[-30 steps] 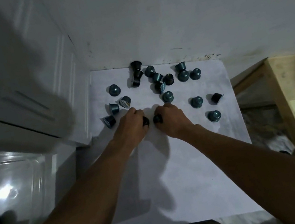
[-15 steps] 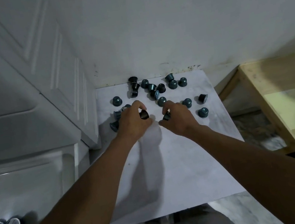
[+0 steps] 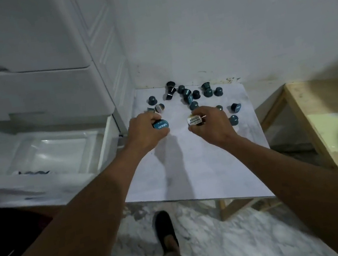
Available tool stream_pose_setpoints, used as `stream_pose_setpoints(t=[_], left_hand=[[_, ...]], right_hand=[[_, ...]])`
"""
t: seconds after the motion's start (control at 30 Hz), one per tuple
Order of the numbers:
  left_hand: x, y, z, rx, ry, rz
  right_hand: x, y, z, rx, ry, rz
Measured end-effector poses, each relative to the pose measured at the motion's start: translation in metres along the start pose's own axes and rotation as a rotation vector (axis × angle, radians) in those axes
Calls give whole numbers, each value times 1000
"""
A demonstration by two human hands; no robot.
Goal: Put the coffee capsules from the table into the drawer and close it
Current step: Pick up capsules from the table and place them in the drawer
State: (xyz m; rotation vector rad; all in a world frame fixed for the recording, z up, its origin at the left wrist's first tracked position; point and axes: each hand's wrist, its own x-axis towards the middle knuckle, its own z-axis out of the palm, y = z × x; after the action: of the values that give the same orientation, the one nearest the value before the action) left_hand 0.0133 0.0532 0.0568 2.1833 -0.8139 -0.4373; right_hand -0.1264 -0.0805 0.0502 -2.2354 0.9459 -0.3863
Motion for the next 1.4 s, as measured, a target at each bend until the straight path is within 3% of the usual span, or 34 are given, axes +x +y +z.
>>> stream_pose_setpoints(t=[0.33,0.83,1.17,1.4], left_hand=[[-75,-32,-91,-34,138,55],[-78,-156,-243,38,68,127],[-1,-207,-260,128,-9,82],[42,-251,-248,187,-236,-23]], right_hand=[[-48,-103,38,-3,-39,-261],[-82,-249,163,24,-11,-238],[-9,-261,223,-25,-132,-149],[31,-248,279,-151,-324,-121]])
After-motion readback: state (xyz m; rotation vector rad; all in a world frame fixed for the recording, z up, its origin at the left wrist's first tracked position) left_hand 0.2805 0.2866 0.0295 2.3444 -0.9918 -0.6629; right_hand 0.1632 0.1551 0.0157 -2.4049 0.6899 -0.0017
